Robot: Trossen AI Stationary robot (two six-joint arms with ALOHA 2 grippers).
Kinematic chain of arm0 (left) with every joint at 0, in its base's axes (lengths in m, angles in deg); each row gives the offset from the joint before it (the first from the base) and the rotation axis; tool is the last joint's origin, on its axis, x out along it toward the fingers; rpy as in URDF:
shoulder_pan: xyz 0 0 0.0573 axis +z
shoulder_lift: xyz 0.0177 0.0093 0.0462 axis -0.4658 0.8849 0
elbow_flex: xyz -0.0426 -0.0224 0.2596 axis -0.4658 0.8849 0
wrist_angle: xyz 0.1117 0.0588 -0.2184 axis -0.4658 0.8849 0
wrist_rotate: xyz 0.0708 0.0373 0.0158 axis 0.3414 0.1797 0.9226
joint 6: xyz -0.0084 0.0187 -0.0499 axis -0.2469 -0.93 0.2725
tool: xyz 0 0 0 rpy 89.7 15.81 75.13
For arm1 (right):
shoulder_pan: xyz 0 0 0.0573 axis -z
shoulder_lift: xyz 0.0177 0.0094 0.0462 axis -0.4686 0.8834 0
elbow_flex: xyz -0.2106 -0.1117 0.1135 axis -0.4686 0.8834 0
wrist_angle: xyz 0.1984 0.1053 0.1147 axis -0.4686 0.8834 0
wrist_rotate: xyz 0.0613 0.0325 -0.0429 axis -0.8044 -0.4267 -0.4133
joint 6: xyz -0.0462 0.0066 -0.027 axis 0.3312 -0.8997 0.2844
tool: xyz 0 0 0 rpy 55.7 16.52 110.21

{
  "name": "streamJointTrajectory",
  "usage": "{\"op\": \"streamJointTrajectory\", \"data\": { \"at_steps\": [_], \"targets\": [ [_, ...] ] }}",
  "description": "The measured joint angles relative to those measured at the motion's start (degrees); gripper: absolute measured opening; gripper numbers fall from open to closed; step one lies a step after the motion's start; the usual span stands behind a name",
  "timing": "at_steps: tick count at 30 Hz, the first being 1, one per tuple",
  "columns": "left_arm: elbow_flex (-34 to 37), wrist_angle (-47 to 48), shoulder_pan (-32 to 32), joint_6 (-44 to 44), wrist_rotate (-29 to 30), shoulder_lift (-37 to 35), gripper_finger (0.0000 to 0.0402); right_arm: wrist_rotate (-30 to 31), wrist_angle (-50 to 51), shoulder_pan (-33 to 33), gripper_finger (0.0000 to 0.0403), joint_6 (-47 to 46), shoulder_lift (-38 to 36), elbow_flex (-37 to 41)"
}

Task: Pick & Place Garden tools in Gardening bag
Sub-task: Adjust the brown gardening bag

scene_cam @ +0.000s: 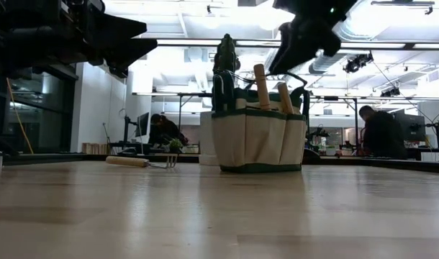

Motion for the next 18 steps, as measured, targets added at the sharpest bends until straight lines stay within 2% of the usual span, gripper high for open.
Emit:
{"op": "streamJointTrajectory", "data": {
  "at_steps": [6, 14, 18],
  "targets": [
    [0.0, 0.0, 0.0, 0.0, 0.0, 0.0, 0.0218, 3.2, -0.5, 1.6, 0.0148, 1.1, 2.5, 0.0],
    [0.0, 0.1, 0.0, 0.0, 0.0, 0.0, 0.0218, 2.9, -1.4, 1.9, 0.0147, 3.1, 2.5, 0.0],
    [0.0, 0.1, 0.0, 0.0, 0.0, 0.0, 0.0218, 2.9, -2.2, 1.9, 0.0125, 3.6, 2.5, 0.0]
  ]
}}
